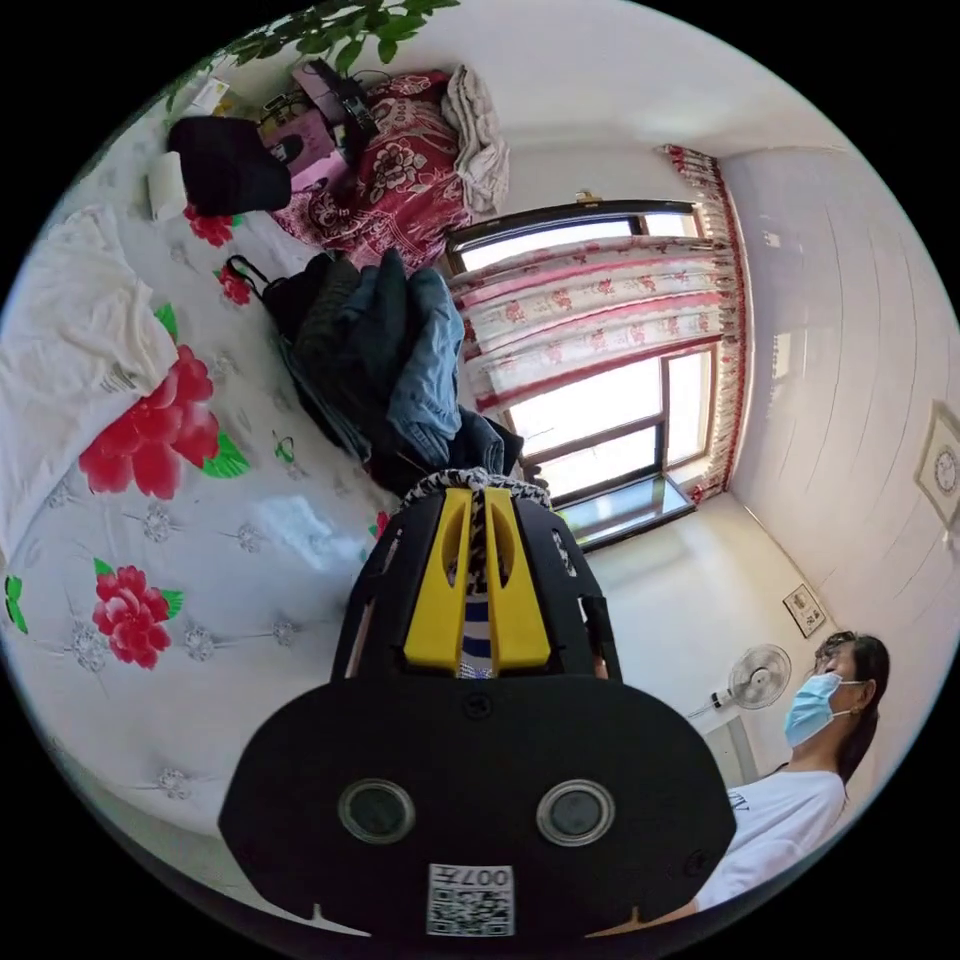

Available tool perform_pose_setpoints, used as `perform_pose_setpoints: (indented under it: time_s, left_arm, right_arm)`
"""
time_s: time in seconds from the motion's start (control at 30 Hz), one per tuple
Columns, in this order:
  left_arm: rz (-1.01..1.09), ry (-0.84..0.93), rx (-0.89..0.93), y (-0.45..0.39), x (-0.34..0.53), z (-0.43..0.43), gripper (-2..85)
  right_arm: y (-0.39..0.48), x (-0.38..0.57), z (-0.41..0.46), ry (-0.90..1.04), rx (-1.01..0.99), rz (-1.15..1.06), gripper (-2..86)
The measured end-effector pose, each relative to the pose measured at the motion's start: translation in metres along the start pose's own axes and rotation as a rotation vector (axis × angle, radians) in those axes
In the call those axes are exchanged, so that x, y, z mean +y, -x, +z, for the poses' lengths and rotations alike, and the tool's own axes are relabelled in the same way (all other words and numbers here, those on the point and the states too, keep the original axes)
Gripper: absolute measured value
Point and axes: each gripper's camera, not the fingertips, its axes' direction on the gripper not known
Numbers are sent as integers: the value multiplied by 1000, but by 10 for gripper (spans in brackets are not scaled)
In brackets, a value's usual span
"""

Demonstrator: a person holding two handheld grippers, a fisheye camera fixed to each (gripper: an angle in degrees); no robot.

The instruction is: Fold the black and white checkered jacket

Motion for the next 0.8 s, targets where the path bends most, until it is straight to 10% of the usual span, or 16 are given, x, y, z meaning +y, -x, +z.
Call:
perform_pose_setpoints:
  time_s: [0.5,0.8]
  left_arm:
    - [371,799,280,-190,226,371,147]
    - [431,811,-329,-89,258,353,132]
  right_arm:
    - [-87,-19,-67,-282,-258,179,74]
    - [-173,-40,-71,-341,-325,330,92]
